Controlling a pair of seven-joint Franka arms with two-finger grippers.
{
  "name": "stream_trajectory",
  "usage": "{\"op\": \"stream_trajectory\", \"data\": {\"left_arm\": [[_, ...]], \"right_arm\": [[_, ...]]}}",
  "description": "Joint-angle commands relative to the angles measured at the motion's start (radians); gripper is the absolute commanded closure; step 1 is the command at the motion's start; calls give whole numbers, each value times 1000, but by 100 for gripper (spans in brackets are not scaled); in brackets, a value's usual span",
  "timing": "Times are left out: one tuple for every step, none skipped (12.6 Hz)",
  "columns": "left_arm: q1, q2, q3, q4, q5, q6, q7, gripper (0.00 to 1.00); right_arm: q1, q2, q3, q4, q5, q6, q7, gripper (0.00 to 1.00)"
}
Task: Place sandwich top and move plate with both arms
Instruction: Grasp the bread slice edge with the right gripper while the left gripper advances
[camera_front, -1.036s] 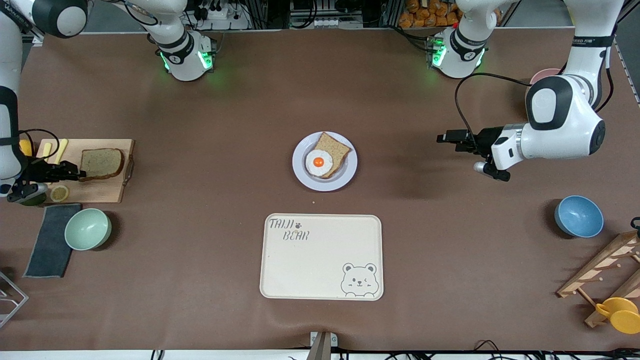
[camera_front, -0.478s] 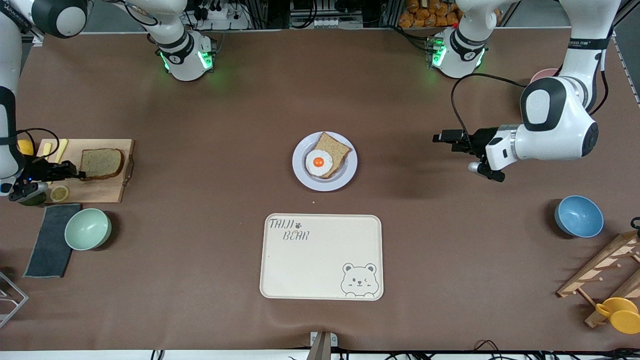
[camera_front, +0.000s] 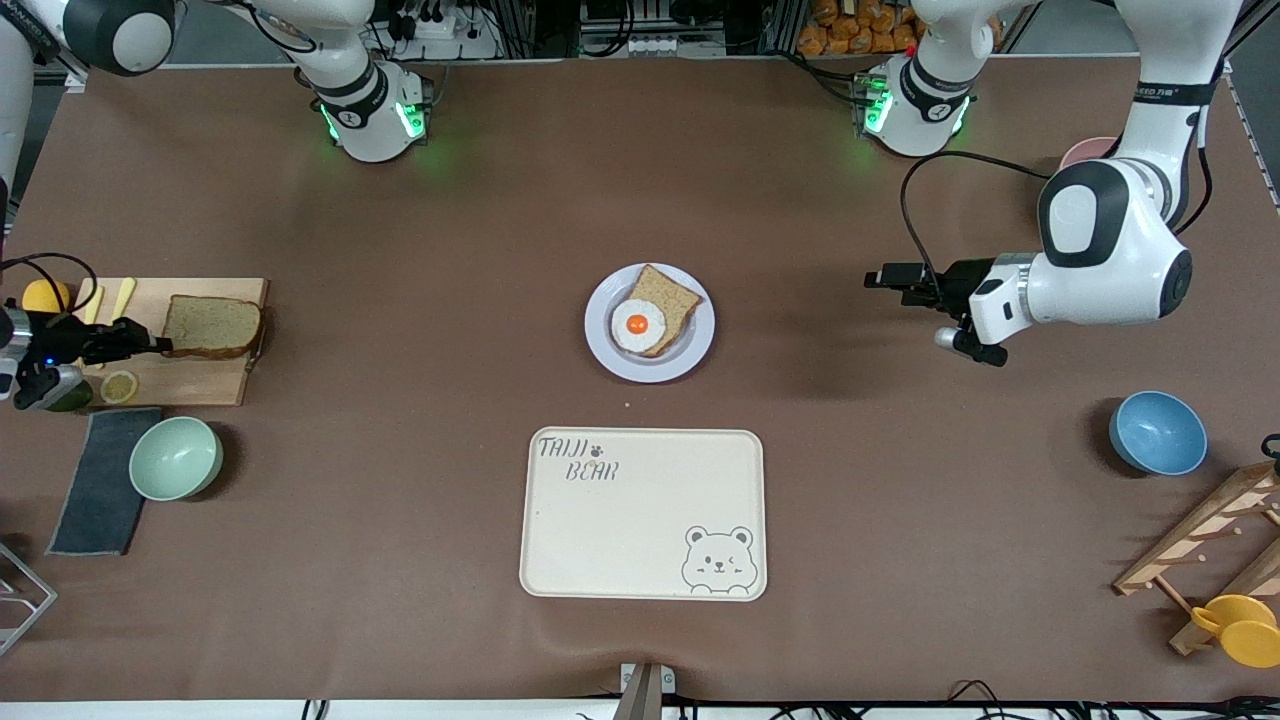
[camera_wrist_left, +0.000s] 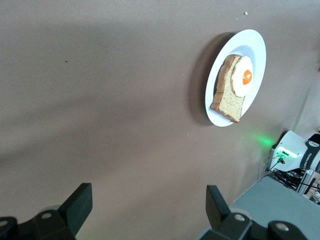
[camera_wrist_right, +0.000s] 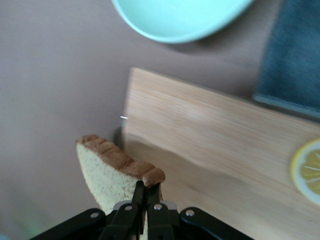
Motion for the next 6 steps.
{"op": "stream_trajectory", "data": {"left_arm": [[-2, 42, -4, 16, -20, 11, -22, 0], [-2, 49, -4, 16, -45, 11, -28, 0], [-3, 58, -4, 16, -84, 15, -29, 0], [-8, 65, -4, 16, -118, 24, -31, 0], [-32, 69, -4, 14, -129, 40, -35, 0], [-52, 69, -4, 14, -131, 60, -58, 0]], "right_arm": [[28, -3, 37, 89, 15, -95, 156, 100], [23, -9, 93, 103, 15, -106, 224, 100], [7, -19, 155, 111, 15, -106, 305, 100], [-14, -26, 225, 115, 14, -102, 386, 100], [-34, -27, 313, 135, 11, -97, 480, 100], [-40, -26, 382, 155, 6, -91, 581, 100]]}}
